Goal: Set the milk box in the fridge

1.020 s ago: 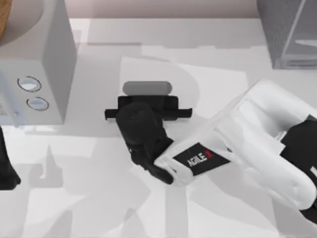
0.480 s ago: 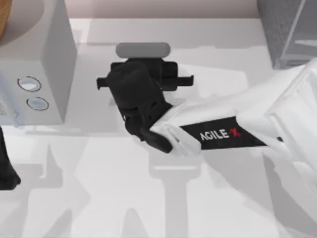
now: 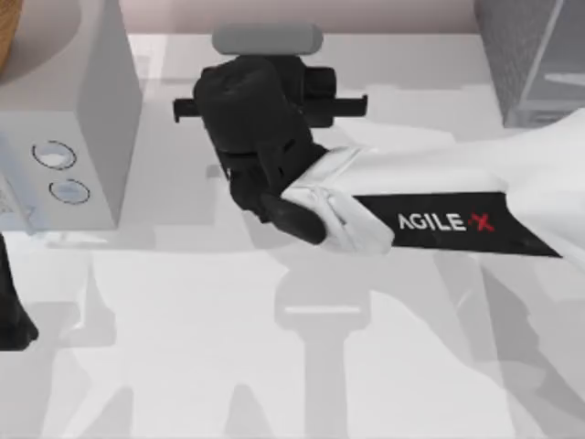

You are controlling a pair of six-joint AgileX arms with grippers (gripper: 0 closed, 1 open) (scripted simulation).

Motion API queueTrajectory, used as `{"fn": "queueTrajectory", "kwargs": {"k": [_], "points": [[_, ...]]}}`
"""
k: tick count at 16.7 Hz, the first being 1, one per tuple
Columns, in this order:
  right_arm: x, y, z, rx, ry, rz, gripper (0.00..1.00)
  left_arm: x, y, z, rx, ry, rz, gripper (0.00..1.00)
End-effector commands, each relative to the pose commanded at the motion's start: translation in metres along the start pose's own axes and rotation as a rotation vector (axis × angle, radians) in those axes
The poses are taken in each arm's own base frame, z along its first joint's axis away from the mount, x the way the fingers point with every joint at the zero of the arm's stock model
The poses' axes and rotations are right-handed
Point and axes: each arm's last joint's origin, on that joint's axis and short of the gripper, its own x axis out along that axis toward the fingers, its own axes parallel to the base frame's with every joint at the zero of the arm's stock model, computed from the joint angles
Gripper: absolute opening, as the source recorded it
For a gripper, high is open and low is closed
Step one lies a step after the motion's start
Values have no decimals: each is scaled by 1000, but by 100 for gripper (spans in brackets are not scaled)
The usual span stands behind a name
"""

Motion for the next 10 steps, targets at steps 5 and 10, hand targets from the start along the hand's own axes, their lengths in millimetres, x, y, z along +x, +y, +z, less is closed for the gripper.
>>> {"fn": "queueTrajectory", "kwargs": {"k": [5,10], "points": [[-2,-24,19,10,2,-2,0,0,0,0,0,0,0,100],[-21,-98,74,39,-24,-1,0,0,0,0,0,0,0,100]]}}
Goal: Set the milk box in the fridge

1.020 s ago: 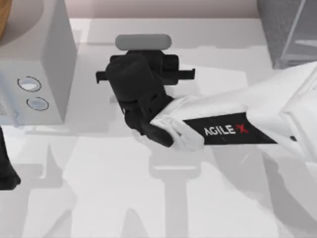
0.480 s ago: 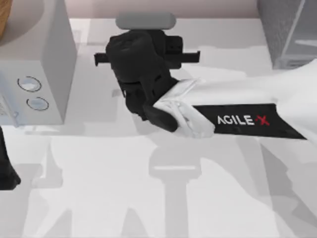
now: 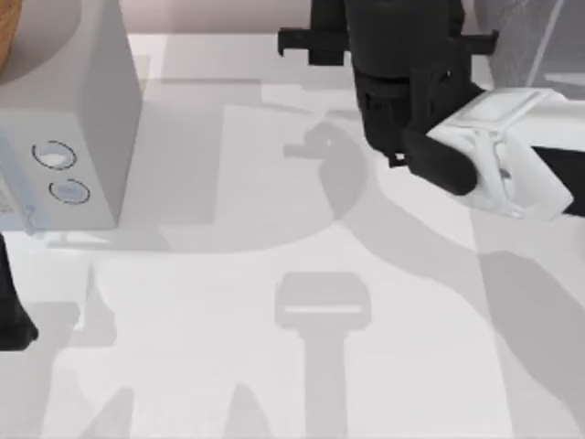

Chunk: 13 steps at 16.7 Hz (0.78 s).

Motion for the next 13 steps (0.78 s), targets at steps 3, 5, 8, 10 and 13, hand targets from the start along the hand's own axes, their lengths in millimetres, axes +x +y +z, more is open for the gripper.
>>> {"fn": "queueTrajectory", "kwargs": {"k": [3,5,8,10,13], "points": [[-30,-60,38,25,-49,9,0,0,0,0,0,0,0,100],[-59,-102,56,40,-94,17,0,0,0,0,0,0,0,100],[-109,-161,58,47,-153,26,0,0,0,0,0,0,0,100],[-140,-193,42,38,-170,28,0,0,0,0,0,0,0,100],[-173,-228,-4,15,-153,24,0,0,0,0,0,0,0,100]]}}
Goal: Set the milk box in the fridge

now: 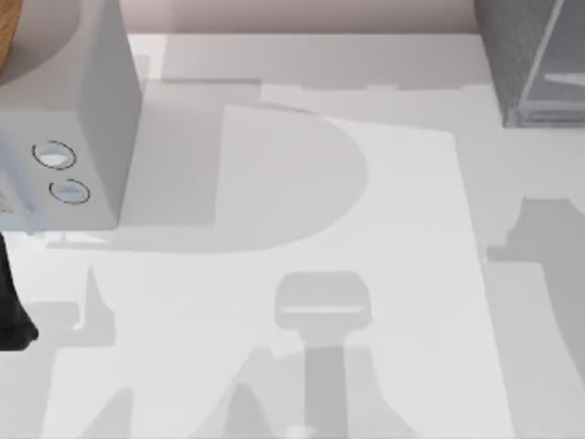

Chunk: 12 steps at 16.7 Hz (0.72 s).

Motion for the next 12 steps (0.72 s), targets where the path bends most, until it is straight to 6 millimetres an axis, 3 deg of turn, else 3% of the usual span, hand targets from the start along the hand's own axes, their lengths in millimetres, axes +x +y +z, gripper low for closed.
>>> {"fn": "queueTrajectory", "kwargs": {"k": [3,7,12], "points": [[-30,-21,-45,-16,-3,-2,0,0,0,0,0,0,0,100],[-45,-34,-91,-42,-15,-4,0,0,0,0,0,0,0,100],[-47,-38,-107,-58,-22,-6,0,0,0,0,0,0,0,100]]}}
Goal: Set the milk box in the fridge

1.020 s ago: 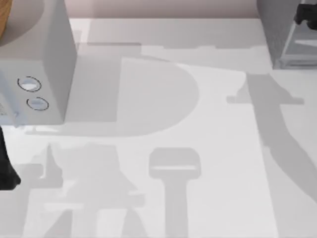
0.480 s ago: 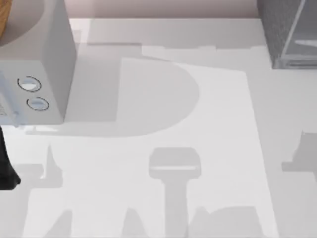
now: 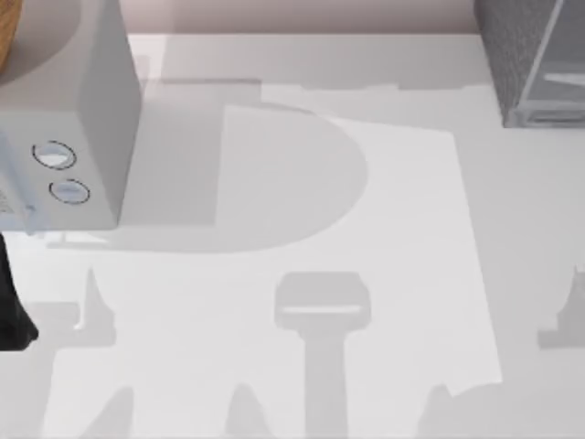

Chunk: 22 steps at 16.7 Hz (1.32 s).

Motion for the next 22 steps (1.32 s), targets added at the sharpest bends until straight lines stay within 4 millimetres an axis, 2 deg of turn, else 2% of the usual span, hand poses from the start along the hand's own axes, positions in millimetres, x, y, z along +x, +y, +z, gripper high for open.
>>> {"fn": "queueTrajectory", "kwargs": {"k": [6,9,12,15,18,20,22], "points": [[1,0,6,3,-6,4,0,0,0,0,0,0,0,100],[7,-1,26,3,-29,8,0,0,0,0,0,0,0,100],[24,-3,54,0,-44,10,0,0,0,0,0,0,0,100],[57,-9,79,-5,-49,9,0,0,0,0,0,0,0,100],[106,-20,93,-7,-42,6,0,0,0,0,0,0,0,100],[144,-31,91,-8,-33,4,0,0,0,0,0,0,0,100],[182,-44,79,-7,-22,1,0,0,0,0,0,0,0,100]]}}
